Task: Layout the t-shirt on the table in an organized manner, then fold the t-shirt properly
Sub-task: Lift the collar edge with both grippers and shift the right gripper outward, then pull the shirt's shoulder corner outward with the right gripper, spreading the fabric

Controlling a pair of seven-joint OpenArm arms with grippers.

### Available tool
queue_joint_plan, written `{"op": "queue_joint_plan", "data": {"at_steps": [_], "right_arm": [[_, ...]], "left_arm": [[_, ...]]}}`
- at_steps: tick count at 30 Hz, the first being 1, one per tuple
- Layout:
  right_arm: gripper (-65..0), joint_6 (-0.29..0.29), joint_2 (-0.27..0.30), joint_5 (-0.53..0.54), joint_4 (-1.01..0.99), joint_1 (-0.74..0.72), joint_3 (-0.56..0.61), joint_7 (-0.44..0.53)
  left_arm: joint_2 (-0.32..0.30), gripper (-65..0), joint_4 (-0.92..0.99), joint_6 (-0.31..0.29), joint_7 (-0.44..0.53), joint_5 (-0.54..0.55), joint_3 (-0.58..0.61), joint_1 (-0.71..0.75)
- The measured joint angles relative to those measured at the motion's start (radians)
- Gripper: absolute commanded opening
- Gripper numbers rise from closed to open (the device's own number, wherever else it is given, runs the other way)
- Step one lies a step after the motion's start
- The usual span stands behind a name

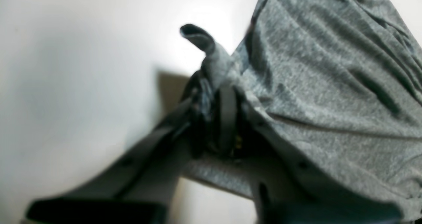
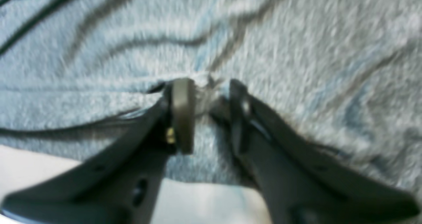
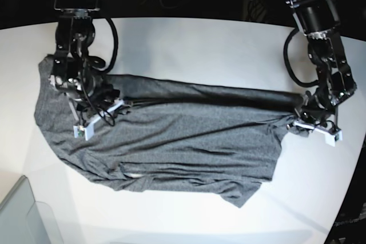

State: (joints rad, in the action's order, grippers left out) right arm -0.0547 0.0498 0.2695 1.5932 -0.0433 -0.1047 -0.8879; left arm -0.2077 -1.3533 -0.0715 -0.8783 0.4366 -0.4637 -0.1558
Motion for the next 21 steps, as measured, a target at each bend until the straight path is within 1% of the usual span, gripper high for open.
{"op": "queue_joint_plan", "data": {"at_steps": [2, 3, 6, 9, 12, 15, 16, 19, 21], "right_arm": [[-34.8, 0.0, 0.0, 0.0, 0.031, 0.018, 0.0, 0.036], [-34.0, 0.0, 0.0, 0.001, 0.051, 0.032, 0.0, 0.048], [-33.9, 0.001, 0.005, -0.002, 0.121, 0.083, 0.002, 0.061], [-33.7, 0.0, 0.066, 0.013, 0.201, 0.134, 0.011, 0.074], [-33.6, 0.0, 0.134, 0.001, 0.225, 0.191, 0.009, 0.098], [-33.6, -0.001, 0.199, 0.001, 0.227, 0.275, 0.009, 0.154], [-33.6, -0.012, 0.216, 0.0, 0.227, 0.304, 0.01, 0.185], [-33.6, -0.087, 0.257, 0.004, 0.229, 0.381, 0.011, 0.267], [-33.5, -0.091, 0.271, 0.004, 0.225, 0.432, 0.012, 0.321]], "left_arm": [[0.0, -45.4, 0.0, 0.0, 0.0, 0.0, 0.0, 0.001], [0.0, -43.0, 0.0, 0.0, 0.0, -0.001, 0.0, 0.0], [0.0, -39.1, 0.001, 0.001, 0.003, 0.0, 0.0, 0.0], [0.0, -38.8, 0.001, 0.001, 0.003, 0.001, 0.0, 0.0], [0.0, -38.8, -0.002, 0.003, 0.003, 0.001, -0.002, 0.0], [0.0, -38.8, -0.002, 0.004, 0.003, 0.001, -0.002, 0.0], [0.0, -38.8, -0.002, 0.004, 0.003, 0.001, -0.002, 0.001], [0.0, -38.8, -0.002, 0.004, 0.003, 0.001, -0.004, 0.0], [0.0, -38.8, -0.002, 0.004, 0.004, 0.002, -0.004, 0.0]]}}
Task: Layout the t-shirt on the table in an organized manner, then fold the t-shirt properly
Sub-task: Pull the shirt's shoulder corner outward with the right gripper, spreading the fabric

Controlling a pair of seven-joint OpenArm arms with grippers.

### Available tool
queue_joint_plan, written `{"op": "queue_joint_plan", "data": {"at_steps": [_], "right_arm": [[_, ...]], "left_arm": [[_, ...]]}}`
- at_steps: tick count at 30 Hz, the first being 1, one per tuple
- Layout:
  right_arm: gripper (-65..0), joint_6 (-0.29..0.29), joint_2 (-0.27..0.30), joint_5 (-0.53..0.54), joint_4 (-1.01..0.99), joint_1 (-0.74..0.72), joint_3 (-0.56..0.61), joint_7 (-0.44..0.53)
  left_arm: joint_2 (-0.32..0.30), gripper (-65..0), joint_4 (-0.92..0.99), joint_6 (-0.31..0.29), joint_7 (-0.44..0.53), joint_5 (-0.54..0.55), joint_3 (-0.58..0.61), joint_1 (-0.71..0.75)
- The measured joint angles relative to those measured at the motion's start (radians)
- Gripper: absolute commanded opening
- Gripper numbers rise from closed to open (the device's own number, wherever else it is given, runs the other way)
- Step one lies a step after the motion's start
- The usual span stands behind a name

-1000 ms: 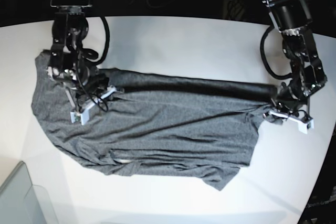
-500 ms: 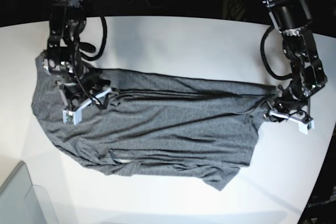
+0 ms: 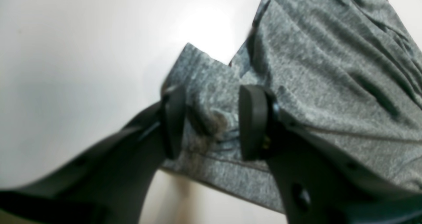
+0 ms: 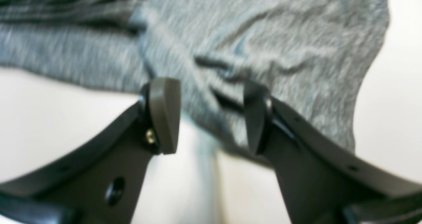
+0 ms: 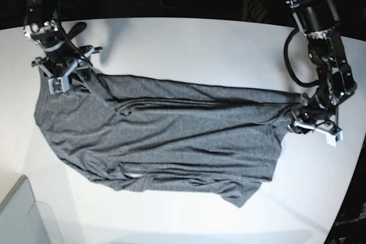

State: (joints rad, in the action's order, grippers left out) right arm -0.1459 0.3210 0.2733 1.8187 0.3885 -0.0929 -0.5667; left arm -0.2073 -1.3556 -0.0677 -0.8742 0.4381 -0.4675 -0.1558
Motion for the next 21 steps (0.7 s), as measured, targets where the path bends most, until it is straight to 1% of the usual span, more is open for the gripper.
{"op": "queue_joint_plan", "data": {"at_steps": [2, 6, 12, 14, 15, 17, 18, 20, 21], "right_arm": [[-33.5, 0.0, 0.0, -0.003, -0.03, 0.026, -0.002, 0.053], [-33.5, -0.007, -0.002, 0.0, -0.091, 0.026, -0.002, 0.127], [-34.3, -0.007, -0.002, -0.002, -0.177, 0.003, -0.002, 0.149], [-36.4, -0.007, -0.002, -0.003, -0.197, -0.014, -0.002, 0.15], [-38.7, -0.007, -0.002, -0.003, -0.198, -0.02, -0.002, 0.149], [-46.2, -0.007, 0.003, -0.002, -0.197, -0.02, -0.002, 0.16], [-50.6, -0.007, 0.013, -0.002, -0.198, -0.018, -0.002, 0.159], [-62.1, -0.007, 0.035, -0.003, -0.199, -0.017, -0.003, 0.149], [-65.0, -0.007, 0.037, -0.003, -0.198, -0.02, -0.006, 0.153]], "left_arm": [[0.0, -38.8, 0.0, 0.0, -0.001, 0.0, 0.0, 0.0], [0.0, -38.8, 0.0, 0.0, 0.0, 0.0, 0.0, 0.0], [0.0, -38.8, 0.0, 0.0, 0.0, 0.0, -0.001, 0.001], [0.0, -38.8, 0.0, 0.0, 0.0, 0.0, -0.002, 0.006], [0.0, -38.8, 0.0, 0.0, -0.001, 0.0, -0.002, 0.008], [0.0, -38.8, 0.0, 0.0, -0.001, 0.0, -0.002, 0.01], [0.0, -38.8, 0.0, 0.0, -0.001, 0.0, -0.002, 0.01], [0.0, -38.8, 0.0, 0.0, -0.001, 0.0, -0.002, 0.009], [0.0, -38.8, 0.0, 0.0, 0.0, 0.0, -0.002, 0.009]]}}
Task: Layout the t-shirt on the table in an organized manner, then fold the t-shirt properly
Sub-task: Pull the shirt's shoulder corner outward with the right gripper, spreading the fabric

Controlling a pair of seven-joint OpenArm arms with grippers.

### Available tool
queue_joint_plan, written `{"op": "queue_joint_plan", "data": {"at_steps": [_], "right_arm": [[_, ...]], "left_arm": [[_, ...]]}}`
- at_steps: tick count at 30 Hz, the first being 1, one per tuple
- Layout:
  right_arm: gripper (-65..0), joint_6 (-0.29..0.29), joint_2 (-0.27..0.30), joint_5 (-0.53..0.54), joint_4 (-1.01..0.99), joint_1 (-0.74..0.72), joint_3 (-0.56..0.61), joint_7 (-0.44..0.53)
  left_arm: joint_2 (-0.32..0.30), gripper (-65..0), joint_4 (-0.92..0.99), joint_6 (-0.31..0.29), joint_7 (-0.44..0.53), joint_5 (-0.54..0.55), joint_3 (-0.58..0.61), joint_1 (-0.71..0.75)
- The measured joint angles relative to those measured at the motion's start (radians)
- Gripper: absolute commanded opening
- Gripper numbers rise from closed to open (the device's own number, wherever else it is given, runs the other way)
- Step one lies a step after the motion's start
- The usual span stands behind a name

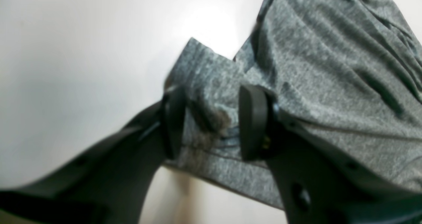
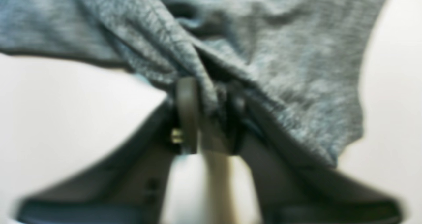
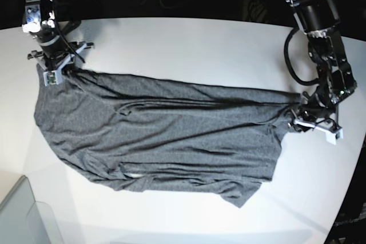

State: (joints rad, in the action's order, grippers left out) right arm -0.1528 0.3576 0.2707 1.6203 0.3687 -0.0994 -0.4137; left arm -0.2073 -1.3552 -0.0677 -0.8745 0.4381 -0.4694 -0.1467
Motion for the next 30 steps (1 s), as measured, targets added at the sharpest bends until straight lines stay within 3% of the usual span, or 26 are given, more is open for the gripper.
{"op": "queue_joint_plan", "data": {"at_steps": [5, 15, 25, 28, 30], "right_arm": [[-65.0, 0.0, 0.01, -0.021, 0.001, -0.001, 0.001, -0.001], [-65.0, -0.005, -0.009, -0.274, 0.005, -0.055, 0.0, 0.008], [-65.0, -0.007, -0.011, -0.275, 0.024, -0.11, 0.0, -0.001], [-65.0, -0.007, -0.021, -0.28, 0.024, -0.119, 0.001, -0.001], [-60.2, -0.008, -0.025, -0.282, 0.024, -0.118, 0.005, -0.002]], "left_arm": [[0.0, -38.8, 0.0, 0.0, 0.0, 0.0, 0.0, 0.0], [0.0, -38.8, 0.0, 0.0, 0.0, 0.0, -0.001, 0.0], [0.0, -38.4, -0.001, 0.0, 0.004, 0.0, -0.002, 0.0], [0.0, -38.4, -0.001, 0.0, 0.08, -0.001, -0.002, 0.0], [0.0, -38.4, -0.001, 0.0, 0.126, 0.0, 0.0, 0.0]]}}
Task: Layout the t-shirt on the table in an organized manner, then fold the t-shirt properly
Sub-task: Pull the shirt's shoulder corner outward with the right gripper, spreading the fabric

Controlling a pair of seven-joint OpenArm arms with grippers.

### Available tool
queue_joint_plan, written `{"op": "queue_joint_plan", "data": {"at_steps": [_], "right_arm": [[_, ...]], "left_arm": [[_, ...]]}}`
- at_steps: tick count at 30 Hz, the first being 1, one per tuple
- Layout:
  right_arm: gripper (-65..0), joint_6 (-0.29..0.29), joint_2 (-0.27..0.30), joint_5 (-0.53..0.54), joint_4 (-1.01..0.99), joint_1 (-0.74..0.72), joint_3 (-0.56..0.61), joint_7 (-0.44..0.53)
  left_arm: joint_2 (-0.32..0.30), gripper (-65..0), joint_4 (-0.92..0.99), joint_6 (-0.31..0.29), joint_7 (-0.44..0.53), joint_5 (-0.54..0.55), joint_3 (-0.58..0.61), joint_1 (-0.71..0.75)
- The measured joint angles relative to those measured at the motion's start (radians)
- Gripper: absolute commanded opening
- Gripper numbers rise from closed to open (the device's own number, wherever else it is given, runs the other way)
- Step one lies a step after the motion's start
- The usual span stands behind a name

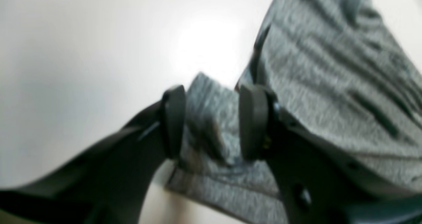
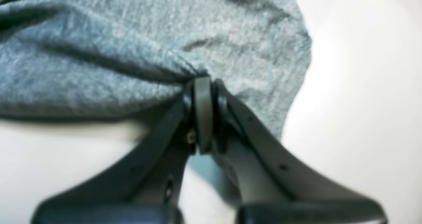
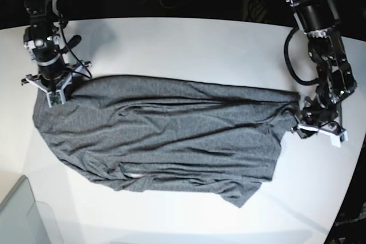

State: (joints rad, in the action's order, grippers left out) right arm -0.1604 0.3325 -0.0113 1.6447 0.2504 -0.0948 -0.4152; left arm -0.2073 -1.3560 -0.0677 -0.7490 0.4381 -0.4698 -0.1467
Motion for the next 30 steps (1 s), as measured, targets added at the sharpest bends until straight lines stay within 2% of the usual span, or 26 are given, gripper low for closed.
{"op": "queue_joint_plan", "data": {"at_steps": [6, 10, 15, 26, 27, 30], "right_arm": [[-39.8, 0.0, 0.0, -0.001, 0.0, 0.0, -0.001, -0.003], [-32.9, 0.001, -0.003, 0.0, 0.0, -0.013, -0.018, -0.008], [-31.8, 0.003, -0.042, -0.004, 0.0, -0.022, -0.122, -0.003], [-31.7, -0.005, -0.028, -0.004, 0.006, 0.103, -0.15, -0.003], [-31.7, -0.019, -0.018, -0.002, 0.006, 0.108, -0.148, -0.001], [-31.9, -0.122, -0.011, -0.009, 0.005, 0.116, -0.156, 0.006]], "left_arm": [[0.0, -38.3, -0.002, 0.0, 0.02, 0.003, 0.001, 0.022], [-0.003, -38.3, -0.003, 0.0, 0.028, 0.003, 0.0, 0.019], [-0.008, -38.3, -0.003, 0.0, 0.028, 0.004, -0.001, 0.021], [-0.008, -38.3, -0.003, 0.0, 0.027, 0.003, -0.002, 0.018], [-0.008, -38.3, -0.003, 0.0, 0.028, 0.003, -0.002, 0.016], [-0.009, -38.3, -0.003, 0.0, 0.028, -0.001, -0.002, 0.016]]}}
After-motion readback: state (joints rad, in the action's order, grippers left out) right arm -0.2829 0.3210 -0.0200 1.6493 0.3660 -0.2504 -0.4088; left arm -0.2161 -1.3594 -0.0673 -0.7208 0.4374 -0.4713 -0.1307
